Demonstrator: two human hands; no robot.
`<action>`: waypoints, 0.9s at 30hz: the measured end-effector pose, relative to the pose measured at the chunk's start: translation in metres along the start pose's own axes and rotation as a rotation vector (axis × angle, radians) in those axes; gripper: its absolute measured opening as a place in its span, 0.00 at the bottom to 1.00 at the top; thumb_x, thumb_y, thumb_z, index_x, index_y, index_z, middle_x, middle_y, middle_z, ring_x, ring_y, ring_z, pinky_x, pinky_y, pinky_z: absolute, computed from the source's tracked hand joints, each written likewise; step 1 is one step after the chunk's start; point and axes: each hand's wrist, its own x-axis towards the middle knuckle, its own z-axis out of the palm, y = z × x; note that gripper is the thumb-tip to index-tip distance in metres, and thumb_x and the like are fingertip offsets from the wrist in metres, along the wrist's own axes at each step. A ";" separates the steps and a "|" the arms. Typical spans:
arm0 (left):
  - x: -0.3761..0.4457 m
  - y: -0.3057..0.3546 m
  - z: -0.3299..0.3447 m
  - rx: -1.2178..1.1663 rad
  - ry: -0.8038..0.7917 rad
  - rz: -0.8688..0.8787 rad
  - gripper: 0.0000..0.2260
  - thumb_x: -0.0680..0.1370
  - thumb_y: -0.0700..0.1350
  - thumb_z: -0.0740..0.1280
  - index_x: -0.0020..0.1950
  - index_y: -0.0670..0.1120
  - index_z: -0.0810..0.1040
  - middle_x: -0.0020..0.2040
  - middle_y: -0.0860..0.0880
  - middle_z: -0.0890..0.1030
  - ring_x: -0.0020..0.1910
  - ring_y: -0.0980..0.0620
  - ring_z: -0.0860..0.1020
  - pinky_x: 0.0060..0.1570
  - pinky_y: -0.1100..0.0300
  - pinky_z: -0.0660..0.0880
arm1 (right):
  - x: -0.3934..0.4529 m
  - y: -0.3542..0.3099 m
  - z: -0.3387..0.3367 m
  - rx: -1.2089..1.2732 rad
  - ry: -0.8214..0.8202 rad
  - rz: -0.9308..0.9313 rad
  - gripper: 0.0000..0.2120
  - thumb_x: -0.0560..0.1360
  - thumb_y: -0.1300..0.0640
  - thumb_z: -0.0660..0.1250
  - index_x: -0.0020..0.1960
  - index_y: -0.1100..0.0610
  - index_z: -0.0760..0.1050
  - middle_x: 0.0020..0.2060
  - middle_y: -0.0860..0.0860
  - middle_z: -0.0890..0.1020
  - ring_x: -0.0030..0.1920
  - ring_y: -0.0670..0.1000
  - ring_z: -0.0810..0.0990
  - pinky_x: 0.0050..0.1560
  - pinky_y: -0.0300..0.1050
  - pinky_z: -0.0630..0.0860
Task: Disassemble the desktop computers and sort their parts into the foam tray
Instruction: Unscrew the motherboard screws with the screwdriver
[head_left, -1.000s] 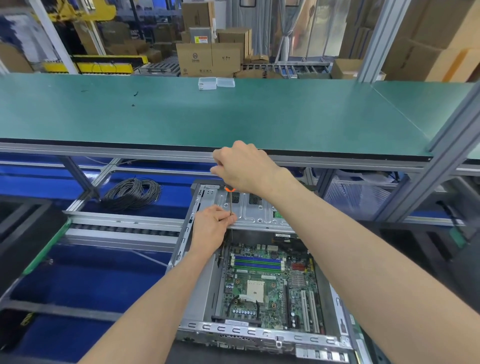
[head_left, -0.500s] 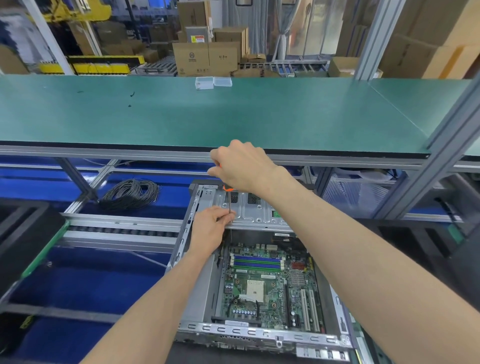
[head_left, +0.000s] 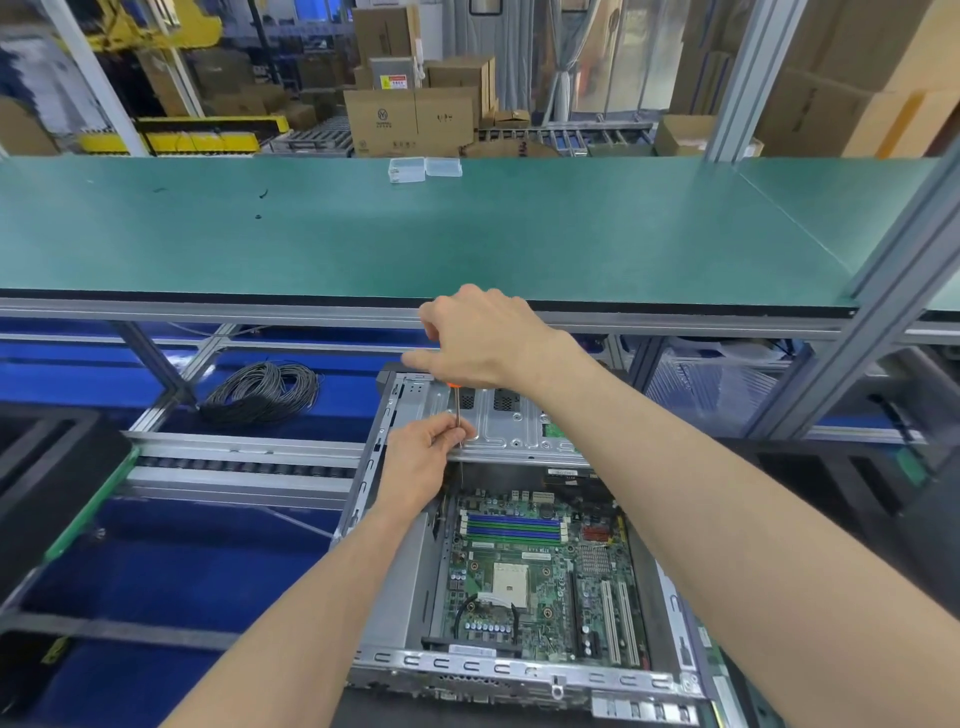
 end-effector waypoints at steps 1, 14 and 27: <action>0.000 0.000 0.000 0.004 0.007 -0.001 0.11 0.81 0.40 0.67 0.44 0.52 0.85 0.41 0.57 0.85 0.45 0.57 0.82 0.53 0.57 0.77 | 0.000 -0.004 0.001 -0.060 0.013 0.009 0.16 0.79 0.41 0.63 0.48 0.54 0.69 0.39 0.51 0.68 0.43 0.59 0.70 0.42 0.51 0.65; -0.001 0.000 -0.003 -0.112 0.020 -0.004 0.09 0.80 0.40 0.69 0.46 0.53 0.86 0.43 0.56 0.86 0.45 0.57 0.84 0.54 0.56 0.81 | -0.002 0.002 -0.005 0.181 -0.076 -0.109 0.11 0.69 0.59 0.66 0.51 0.52 0.79 0.36 0.44 0.73 0.41 0.50 0.75 0.37 0.44 0.67; -0.002 0.003 -0.003 -0.059 0.040 -0.021 0.06 0.77 0.42 0.73 0.42 0.51 0.86 0.38 0.54 0.85 0.41 0.54 0.82 0.51 0.52 0.80 | -0.001 0.000 -0.008 0.194 -0.118 -0.124 0.13 0.68 0.63 0.65 0.52 0.54 0.76 0.37 0.45 0.73 0.43 0.51 0.73 0.35 0.42 0.68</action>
